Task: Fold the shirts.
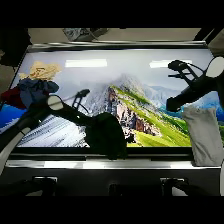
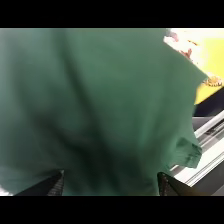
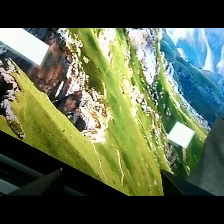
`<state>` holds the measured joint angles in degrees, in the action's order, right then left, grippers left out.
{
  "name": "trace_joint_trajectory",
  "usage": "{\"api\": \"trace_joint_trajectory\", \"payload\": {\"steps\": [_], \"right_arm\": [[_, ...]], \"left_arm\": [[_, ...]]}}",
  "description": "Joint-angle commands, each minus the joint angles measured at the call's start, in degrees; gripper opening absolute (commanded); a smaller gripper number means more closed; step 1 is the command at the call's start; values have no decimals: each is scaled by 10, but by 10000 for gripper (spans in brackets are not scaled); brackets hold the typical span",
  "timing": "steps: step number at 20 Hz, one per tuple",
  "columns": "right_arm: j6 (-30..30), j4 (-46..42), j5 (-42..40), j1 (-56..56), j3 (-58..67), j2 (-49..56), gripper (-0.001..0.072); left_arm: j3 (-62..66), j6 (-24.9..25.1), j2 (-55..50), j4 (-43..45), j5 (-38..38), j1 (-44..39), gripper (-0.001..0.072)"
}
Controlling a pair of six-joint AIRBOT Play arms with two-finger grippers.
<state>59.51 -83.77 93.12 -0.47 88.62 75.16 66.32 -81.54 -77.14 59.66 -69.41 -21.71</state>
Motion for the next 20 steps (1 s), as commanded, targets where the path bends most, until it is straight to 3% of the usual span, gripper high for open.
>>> {"api": "trace_joint_trajectory", "payload": {"steps": [1, 4, 7, 10, 11, 14, 15, 16, 19, 20], "right_arm": [[-18, 110, 15, 0, -12, 33, 692], [-48, 214, 17, 0, -103, 33, 693], [-77, 285, 1, 1, -223, 33, 702], [-88, 293, -45, 1, -313, 33, 707], [-88, 294, -59, 1, -331, 33, 707], [-94, 316, -83, 1, -372, 33, 707], [-94, 324, -94, 1, -382, 33, 707], [-94, 332, -108, 1, -393, 33, 707], [-92, 341, -143, 20, -430, 33, 707], [-92, 343, -164, 44, -445, 33, 707]], "left_arm": [[81, 6, 2, 67, -122, 97, 711], [35, 9, 54, 63, -142, 176, 696], [-115, 41, 111, -14, -118, 193, 696], [-261, 47, 136, -102, -5, 155, 683], [-290, 47, 133, -130, 37, 134, 642], [-329, 46, 117, -184, 159, 65, 639], [-328, 46, 110, -197, 182, 49, 598], [-328, 43, 104, -208, 203, 38, 485], [-326, 22, 101, -211, 238, 34, 38], [-323, 28, 102, -211, 238, 36, 39]]}}
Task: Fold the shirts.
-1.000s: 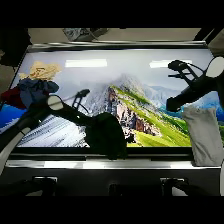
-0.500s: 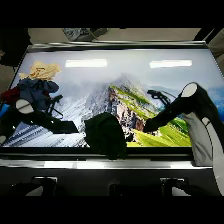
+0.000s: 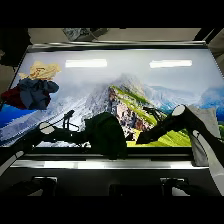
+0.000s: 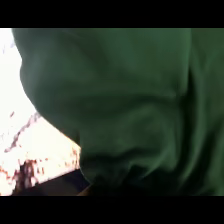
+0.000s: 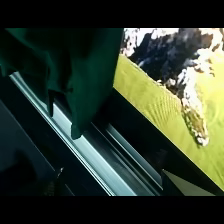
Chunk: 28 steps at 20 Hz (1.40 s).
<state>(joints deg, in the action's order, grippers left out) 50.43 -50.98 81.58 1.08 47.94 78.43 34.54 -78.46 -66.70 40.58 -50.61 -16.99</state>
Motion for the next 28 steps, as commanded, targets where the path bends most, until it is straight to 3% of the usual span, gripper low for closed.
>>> {"api": "trace_joint_trajectory", "payload": {"steps": [1, 6, 9, 10, 12, 14, 17, 20, 22, 25, 28], "right_arm": [[-1, 22, -72, 54, -52, 2, 708], [3, 141, -180, 129, -73, 34, 702], [35, 150, -216, 166, -74, 49, 674], [42, 150, -216, 176, -74, 55, 567], [43, 143, -200, 180, -70, 56, 47], [38, 94, -161, 166, -40, 49, 39], [82, -92, -113, 127, 59, -21, 39], [116, -254, -102, 49, 214, -128, 39], [118, -336, -118, -4, 326, -200, 39], [118, -368, -141, -50, 436, -286, 39], [118, -361, -161, -48, 460, -349, 39]], "left_arm": [[-3, 4, -1, -20, 49, -9, 38], [2, 27, 9, -14, 24, -3, 38], [2, 27, 12, -14, 22, -3, 38], [2, 27, 12, -14, 22, -3, 38], [3, 39, 15, -13, 21, -1, 38], [21, 50, 27, 4, 11, 13, 37], [111, 50, 66, 113, -54, 59, 36], [275, 39, 118, 219, -132, 135, 36], [403, 27, 150, 240, -145, 200, 36], [573, -25, 177, 236, -145, 275, 37], [680, -26, 188, 209, -146, 269, 37]]}}
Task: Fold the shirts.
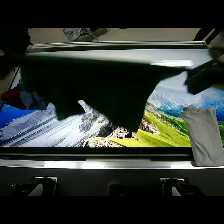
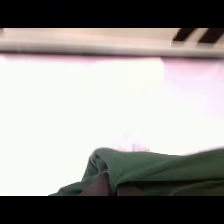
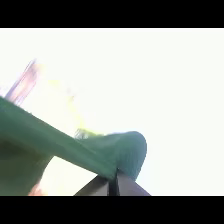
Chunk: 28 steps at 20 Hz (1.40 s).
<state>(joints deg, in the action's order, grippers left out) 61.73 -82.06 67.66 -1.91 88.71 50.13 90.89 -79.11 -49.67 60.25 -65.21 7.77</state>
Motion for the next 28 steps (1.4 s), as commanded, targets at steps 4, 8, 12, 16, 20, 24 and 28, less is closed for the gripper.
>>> {"api": "trace_joint_trajectory", "payload": {"steps": [4, 8, 12, 16, 20, 24, 28], "right_arm": [[7, -52, -41, -18, 85, -116, 39], [7, -57, -19, -18, 129, -123, 39], [7, -62, 87, -18, 130, -72, 39], [6, -60, 161, -18, 79, 82, 38], [22, -11, 4, -18, 50, 274, 40], [86, 66, -63, -18, 50, 423, 41], [94, 170, -74, -17, 50, 504, 41]], "left_arm": [[236, -45, 21, 12, -2, 21, 37], [268, -52, 23, 11, -37, 22, 36], [213, -59, -17, 17, -116, 21, 36], [40, -19, -107, 17, -123, 18, 36], [-75, 61, -251, 12, -58, 1, 38], [-74, 61, -398, -25, -9, -2, 39], [-74, 61, -475, -68, -1, -13, 38]]}}
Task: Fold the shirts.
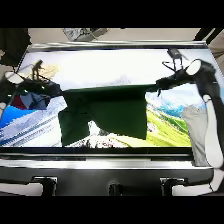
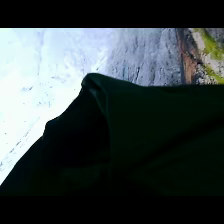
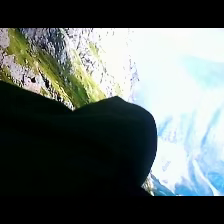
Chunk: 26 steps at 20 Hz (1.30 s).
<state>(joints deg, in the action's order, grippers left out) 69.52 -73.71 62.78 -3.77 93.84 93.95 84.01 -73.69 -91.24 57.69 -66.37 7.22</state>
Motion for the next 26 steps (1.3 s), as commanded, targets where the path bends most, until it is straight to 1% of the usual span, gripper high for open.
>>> {"api": "trace_joint_trajectory", "payload": {"steps": [1, 2, 3, 4, 5, 7, 8, 9, 10, 12, 14, 17, 20, 23, 24, 25, 26], "right_arm": [[17, 92, -32, 2, -1, 72, 41], [16, 89, -47, 1, -1, 71, 42], [12, 90, -48, -1, 2, 67, 85], [2, 90, -34, -10, 12, 58, 252], [-14, 91, -5, -23, 27, 45, 458], [-75, 96, 68, -59, 47, 8, 577], [-88, 91, 105, -82, 47, -11, 581], [-91, 85, 161, -107, 47, -23, 581], [-95, 81, 214, -128, 46, -26, 579], [-118, 75, 293, -155, 31, -26, 573], [-130, 70, 334, -159, 4, -26, 562], [-130, 73, 337, -149, -27, -26, 562], [-132, 73, 325, -146, -44, -26, 562], [-140, 69, 335, -146, -46, -26, 561], [-141, 69, 336, -146, -46, -26, 561], [-141, 68, 335, -146, -46, -26, 562], [-140, 65, 335, -146, -48, -26, 562]], "left_arm": [[-5, 7, -66, -42, 12, -11, 40], [-4, 7, -66, -42, 14, -12, 105], [7, 7, -66, -41, 10, -10, 276], [31, 5, -64, -41, -6, -2, 456], [64, -5, -64, -33, -32, 12, 471], [127, -31, -61, 2, -86, 52, 470], [144, -47, -56, 34, -107, 74, 466], [143, -72, -51, 66, -122, 94, 452], [132, -88, -52, 80, -136, 107, 452], [73, -85, -54, 81, -134, 115, 452], [-3, -56, -59, 66, -111, 105, 453], [-77, -40, -70, 33, -60, 83, 452], [-84, -25, -91, 33, -33, 65, 451], [-84, -25, -93, 33, 5, 64, 451], [-85, -25, -94, 29, 6, 61, 432], [-85, -21, -96, 25, 4, 57, 377], [-85, -21, -98, 25, 4, 52, 342]]}}
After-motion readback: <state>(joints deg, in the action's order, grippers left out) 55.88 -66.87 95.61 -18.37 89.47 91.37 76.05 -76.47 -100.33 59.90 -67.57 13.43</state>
